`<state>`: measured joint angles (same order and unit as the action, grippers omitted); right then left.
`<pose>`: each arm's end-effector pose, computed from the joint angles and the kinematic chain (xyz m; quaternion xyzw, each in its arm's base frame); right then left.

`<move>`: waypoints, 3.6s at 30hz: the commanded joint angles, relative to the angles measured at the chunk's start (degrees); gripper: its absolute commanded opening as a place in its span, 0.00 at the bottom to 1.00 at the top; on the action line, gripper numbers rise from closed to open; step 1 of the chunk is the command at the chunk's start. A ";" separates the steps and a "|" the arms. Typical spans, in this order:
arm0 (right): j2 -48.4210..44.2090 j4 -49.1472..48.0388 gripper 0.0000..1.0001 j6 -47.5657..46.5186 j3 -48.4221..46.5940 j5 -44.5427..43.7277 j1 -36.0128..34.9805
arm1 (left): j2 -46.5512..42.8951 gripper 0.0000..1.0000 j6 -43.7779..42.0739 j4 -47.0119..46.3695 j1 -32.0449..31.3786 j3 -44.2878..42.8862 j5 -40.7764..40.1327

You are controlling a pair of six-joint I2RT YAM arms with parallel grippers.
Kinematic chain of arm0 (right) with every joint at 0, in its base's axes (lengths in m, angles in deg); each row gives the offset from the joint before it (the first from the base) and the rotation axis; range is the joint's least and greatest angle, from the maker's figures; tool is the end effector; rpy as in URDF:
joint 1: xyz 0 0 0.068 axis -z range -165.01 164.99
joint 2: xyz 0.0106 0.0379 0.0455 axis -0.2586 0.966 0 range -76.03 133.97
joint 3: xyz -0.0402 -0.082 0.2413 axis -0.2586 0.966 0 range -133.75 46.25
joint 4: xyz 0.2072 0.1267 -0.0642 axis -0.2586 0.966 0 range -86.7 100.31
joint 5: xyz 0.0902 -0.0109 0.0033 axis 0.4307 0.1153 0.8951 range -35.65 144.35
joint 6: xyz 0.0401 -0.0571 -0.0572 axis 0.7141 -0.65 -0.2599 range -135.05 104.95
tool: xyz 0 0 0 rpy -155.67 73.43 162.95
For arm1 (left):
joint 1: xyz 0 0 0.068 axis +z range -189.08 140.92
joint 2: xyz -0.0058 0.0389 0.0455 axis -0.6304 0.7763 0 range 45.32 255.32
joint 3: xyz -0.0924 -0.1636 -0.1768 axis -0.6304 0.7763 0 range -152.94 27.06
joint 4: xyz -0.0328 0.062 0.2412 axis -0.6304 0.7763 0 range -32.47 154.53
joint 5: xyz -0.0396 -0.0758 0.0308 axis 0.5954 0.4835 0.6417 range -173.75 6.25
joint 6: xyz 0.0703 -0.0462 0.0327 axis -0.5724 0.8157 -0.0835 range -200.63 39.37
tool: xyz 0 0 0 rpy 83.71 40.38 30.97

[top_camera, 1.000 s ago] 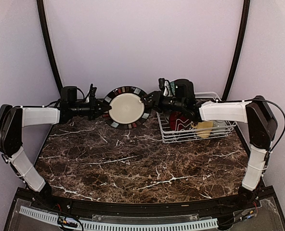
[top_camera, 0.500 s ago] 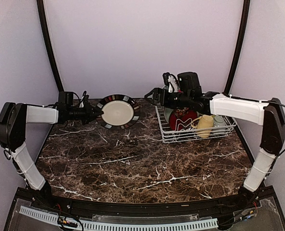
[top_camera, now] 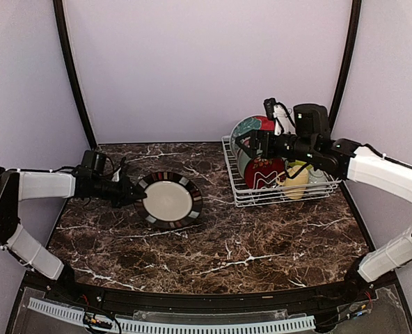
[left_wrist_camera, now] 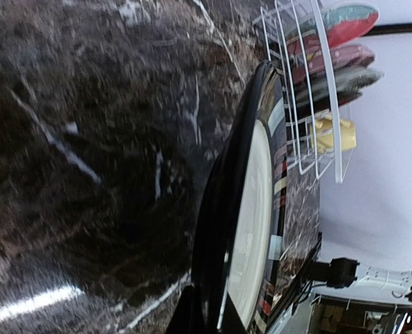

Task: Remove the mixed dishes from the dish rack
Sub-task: Place the plate at the corner of the board, then grab the plate from the dish rack.

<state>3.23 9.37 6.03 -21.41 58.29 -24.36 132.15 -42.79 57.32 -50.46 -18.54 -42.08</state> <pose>0.2766 0.2339 0.3226 -0.1482 0.7934 0.3208 0.4957 0.3062 -0.1163 0.1646 -0.0511 0.8617 -0.4557 0.2175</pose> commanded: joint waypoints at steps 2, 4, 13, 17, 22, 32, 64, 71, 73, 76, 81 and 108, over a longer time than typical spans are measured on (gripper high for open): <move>-4.48 -6.30 0.99 -1.96 5.01 -3.15 0.30 | -14.28 0.01 -1.73 2.06 -5.46 10.58 2.56; -5.02 -4.19 0.99 -2.77 4.44 -3.47 0.41 | -18.51 0.01 -0.34 2.20 -6.32 14.86 1.62; -7.42 -5.78 0.99 -4.58 7.74 1.06 0.59 | -26.13 0.01 3.24 -2.74 -13.57 25.25 0.79; -7.59 -8.60 0.99 -4.29 8.58 3.67 0.62 | -21.86 0.01 2.94 -6.98 -16.71 25.29 1.03; -8.58 -7.83 0.99 -4.10 8.86 2.12 0.60 | -14.61 0.01 3.81 -11.16 -19.79 24.59 2.06; -7.51 -1.24 0.99 -3.45 7.61 -4.92 0.60 | -11.46 0.10 0.81 -4.35 -20.00 24.13 -4.31; -6.91 10.65 0.98 -17.34 6.77 -23.63 0.89 | -11.20 0.99 -20.52 27.31 -19.97 -24.71 -34.70; -5.27 13.64 0.98 -17.13 3.69 -18.70 9.44 | 1.44 0.99 -25.57 22.69 -19.91 -39.11 -28.08; -4.88 13.90 0.98 -17.21 2.33 -14.31 13.57 | 2.47 0.99 -27.69 21.40 -19.91 -39.98 -27.00; -3.46 12.22 0.96 -18.40 0.04 -8.03 19.41 | 2.20 0.99 -32.01 18.51 -19.91 -37.21 -28.25; 4.71 10.64 0.92 -20.42 -7.77 7.05 28.57 | -0.40 0.99 -35.90 14.43 -19.91 -28.75 -32.11; 45.63 19.16 0.81 -50.76 -51.83 42.64 38.11 | -1.76 0.99 -40.50 14.23 -19.91 -25.95 -36.41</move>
<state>46.34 26.46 -39.49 -69.83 96.48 14.13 132.30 -82.44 72.14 -70.24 -45.56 -77.79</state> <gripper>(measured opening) 0.847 0.989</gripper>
